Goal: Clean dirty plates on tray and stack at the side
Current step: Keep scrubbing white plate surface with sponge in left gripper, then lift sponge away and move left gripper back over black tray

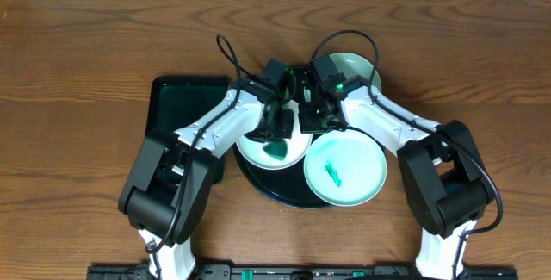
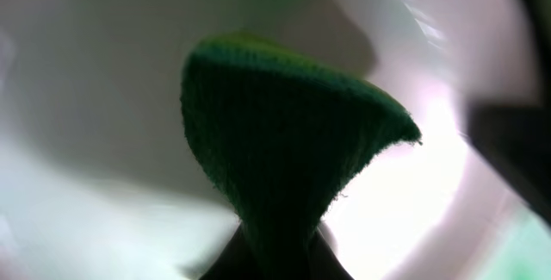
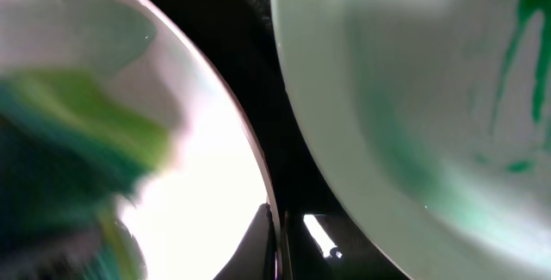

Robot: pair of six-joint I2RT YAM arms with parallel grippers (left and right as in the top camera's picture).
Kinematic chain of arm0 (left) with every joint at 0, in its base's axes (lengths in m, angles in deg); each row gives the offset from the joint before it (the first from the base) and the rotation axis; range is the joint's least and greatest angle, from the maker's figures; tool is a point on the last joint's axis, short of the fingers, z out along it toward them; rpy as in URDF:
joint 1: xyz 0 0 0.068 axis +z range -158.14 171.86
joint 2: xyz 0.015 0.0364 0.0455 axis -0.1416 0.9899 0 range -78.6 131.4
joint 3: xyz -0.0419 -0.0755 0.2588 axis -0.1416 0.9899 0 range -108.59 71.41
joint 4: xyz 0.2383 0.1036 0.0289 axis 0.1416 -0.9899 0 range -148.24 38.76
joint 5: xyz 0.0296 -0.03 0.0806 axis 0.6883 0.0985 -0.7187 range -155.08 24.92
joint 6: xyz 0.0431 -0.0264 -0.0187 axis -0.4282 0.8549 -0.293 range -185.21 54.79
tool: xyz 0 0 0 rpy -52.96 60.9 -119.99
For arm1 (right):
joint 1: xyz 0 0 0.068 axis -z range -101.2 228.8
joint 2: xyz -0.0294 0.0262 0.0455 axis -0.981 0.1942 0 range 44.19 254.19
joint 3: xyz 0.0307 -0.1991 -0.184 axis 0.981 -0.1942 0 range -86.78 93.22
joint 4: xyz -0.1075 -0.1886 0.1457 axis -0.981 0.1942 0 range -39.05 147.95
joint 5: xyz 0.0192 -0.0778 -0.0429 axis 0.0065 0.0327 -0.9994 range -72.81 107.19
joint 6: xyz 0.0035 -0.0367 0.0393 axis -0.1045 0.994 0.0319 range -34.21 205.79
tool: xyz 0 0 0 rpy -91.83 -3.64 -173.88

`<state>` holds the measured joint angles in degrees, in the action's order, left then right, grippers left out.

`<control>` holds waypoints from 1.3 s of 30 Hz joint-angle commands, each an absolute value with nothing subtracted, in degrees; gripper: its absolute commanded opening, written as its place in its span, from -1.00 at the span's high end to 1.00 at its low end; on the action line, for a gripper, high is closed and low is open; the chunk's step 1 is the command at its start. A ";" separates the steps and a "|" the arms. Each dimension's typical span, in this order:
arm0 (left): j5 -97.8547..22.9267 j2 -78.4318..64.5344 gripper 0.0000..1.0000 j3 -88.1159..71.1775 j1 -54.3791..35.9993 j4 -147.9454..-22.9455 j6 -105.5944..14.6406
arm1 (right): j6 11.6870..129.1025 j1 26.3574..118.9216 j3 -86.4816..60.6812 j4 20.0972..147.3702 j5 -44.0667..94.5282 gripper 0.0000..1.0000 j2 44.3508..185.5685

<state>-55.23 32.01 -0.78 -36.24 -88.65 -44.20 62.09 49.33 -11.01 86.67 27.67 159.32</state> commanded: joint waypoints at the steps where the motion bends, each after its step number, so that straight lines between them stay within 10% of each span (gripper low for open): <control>1: -74.88 32.97 0.86 -0.82 -36.11 -89.28 -38.58 | 61.41 48.87 -10.44 86.50 27.34 0.98 160.56; 6: -77.16 32.97 0.85 -0.82 -36.22 -93.92 -35.76 | 61.41 48.87 -10.44 86.50 27.34 0.98 160.59; 17: -34.16 32.95 0.85 -0.82 -36.24 -93.28 -59.65 | 61.65 48.87 -10.44 86.06 28.19 0.98 160.59; 39: -75.95 31.97 0.86 -2.13 -35.67 -95.31 -36.77 | 61.63 48.80 -10.51 86.56 27.69 0.98 160.59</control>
<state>-69.88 32.06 -0.86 -36.43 -92.60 -40.24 62.09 49.35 -11.03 86.37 28.10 159.58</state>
